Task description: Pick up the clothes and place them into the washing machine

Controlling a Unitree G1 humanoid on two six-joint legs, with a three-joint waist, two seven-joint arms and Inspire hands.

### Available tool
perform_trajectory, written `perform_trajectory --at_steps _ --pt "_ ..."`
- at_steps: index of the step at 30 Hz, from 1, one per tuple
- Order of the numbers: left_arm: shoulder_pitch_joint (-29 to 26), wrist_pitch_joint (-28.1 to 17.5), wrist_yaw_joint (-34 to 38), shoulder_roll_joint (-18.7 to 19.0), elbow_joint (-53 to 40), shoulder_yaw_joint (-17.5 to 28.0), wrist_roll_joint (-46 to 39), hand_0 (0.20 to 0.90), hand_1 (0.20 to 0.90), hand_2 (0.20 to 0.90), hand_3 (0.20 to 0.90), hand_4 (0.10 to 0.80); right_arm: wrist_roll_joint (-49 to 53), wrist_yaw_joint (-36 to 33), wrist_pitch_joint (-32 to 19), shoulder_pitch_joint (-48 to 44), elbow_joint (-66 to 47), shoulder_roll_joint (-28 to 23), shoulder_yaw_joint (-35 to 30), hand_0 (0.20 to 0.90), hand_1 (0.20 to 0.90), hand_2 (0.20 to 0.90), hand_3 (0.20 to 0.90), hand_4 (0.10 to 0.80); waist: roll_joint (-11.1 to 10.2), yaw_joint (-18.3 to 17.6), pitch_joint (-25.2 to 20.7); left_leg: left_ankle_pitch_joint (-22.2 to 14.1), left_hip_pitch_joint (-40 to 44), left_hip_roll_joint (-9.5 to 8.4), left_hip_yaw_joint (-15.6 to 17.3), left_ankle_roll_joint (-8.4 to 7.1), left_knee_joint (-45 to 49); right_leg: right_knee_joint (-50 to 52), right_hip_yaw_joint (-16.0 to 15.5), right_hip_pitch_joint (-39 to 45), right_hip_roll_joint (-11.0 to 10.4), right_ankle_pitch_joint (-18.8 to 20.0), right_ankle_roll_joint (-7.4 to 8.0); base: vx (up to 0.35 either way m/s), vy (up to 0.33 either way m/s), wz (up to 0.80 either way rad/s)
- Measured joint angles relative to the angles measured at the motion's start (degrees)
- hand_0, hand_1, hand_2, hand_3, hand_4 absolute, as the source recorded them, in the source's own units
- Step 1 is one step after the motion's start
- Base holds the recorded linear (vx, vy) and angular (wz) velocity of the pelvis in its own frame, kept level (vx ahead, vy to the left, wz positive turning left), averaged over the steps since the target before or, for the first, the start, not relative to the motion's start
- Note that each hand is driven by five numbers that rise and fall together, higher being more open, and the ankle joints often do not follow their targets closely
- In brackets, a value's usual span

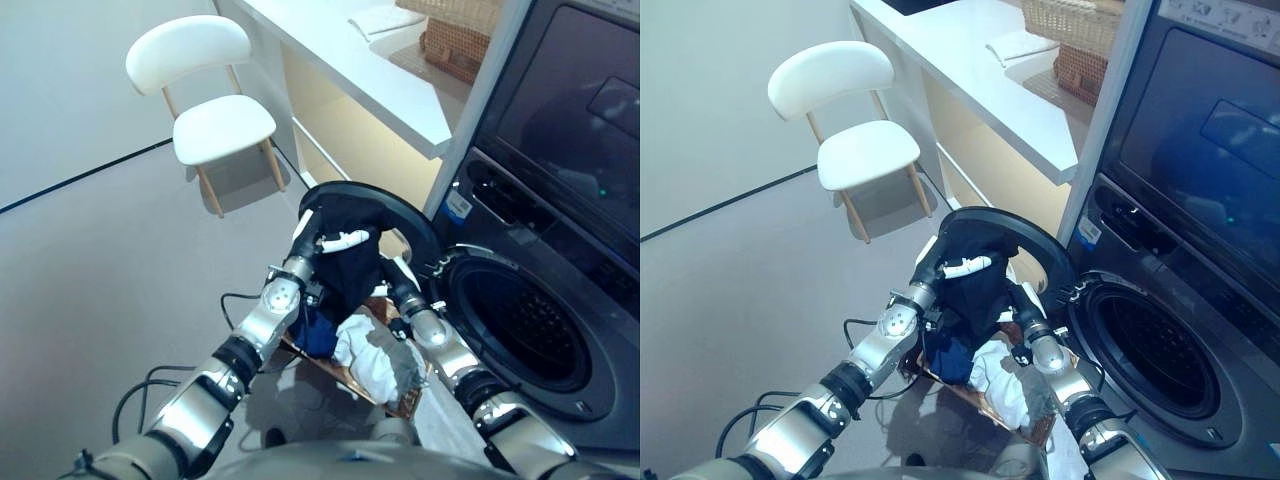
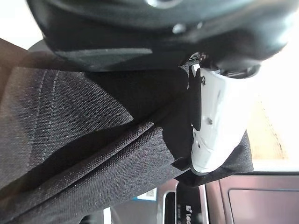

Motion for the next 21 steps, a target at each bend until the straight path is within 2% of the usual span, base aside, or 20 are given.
perform_trajectory --at_steps 21 --pt "0.5 0.0 0.0 0.1 -0.3 0.0 -2.6 0.2 0.2 0.2 0.2 0.3 8.7 1.8 0.0 -0.8 1.5 3.4 0.5 0.9 0.9 0.9 0.9 0.8 0.0 1.4 0.0 0.0 0.0 -0.01 0.0 0.0 0.0 0.0 0.0 0.0 0.0 0.0 0.0 -0.001 0.001 -0.01"
